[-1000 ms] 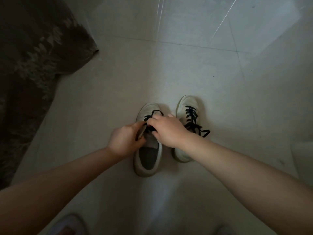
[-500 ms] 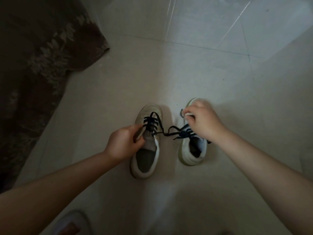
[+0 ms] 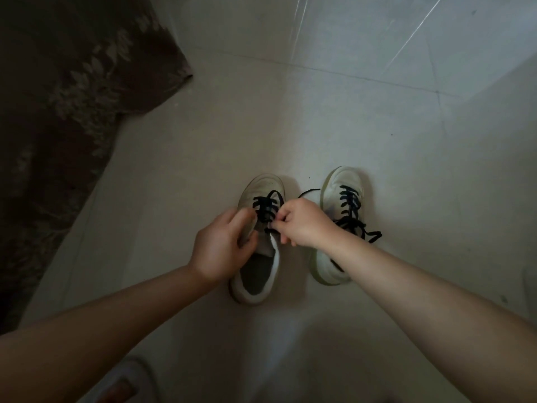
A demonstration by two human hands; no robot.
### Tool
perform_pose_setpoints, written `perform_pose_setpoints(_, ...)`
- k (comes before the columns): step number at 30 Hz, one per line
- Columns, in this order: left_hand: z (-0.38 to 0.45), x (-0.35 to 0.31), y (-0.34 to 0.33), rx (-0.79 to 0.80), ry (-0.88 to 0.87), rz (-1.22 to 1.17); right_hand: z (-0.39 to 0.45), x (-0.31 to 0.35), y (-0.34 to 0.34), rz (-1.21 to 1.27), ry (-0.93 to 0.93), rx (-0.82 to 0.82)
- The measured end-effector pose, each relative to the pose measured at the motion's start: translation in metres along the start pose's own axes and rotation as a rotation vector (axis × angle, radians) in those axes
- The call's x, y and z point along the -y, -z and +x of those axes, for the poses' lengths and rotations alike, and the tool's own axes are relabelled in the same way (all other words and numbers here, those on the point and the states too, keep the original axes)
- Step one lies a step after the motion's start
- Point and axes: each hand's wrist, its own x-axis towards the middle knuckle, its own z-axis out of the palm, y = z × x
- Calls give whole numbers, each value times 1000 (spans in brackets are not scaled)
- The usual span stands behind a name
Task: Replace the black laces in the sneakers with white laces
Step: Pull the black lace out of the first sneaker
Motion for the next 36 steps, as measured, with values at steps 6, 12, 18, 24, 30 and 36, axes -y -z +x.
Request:
perform_pose_setpoints(6,6,-20,-9,35,-89,79,3,0,-1,-108,48,-41)
perform_pose_setpoints(12,6,-27,-21,182,211,-109,0,0,4,-535,328,-157)
perform_pose_setpoints(18,2,-27,-18,184,153,-116,5,-4,20,-614,418,-302)
perform_pose_setpoints(24,1,-25,-17,208,114,-118,7,-17,9,-102,80,-78)
perform_pose_setpoints(30,3,-26,-17,212,113,-137,7,-10,7,-265,114,-148)
perform_pose_setpoints(36,12,-28,-18,183,91,-168,10,-19,27,-595,293,-385)
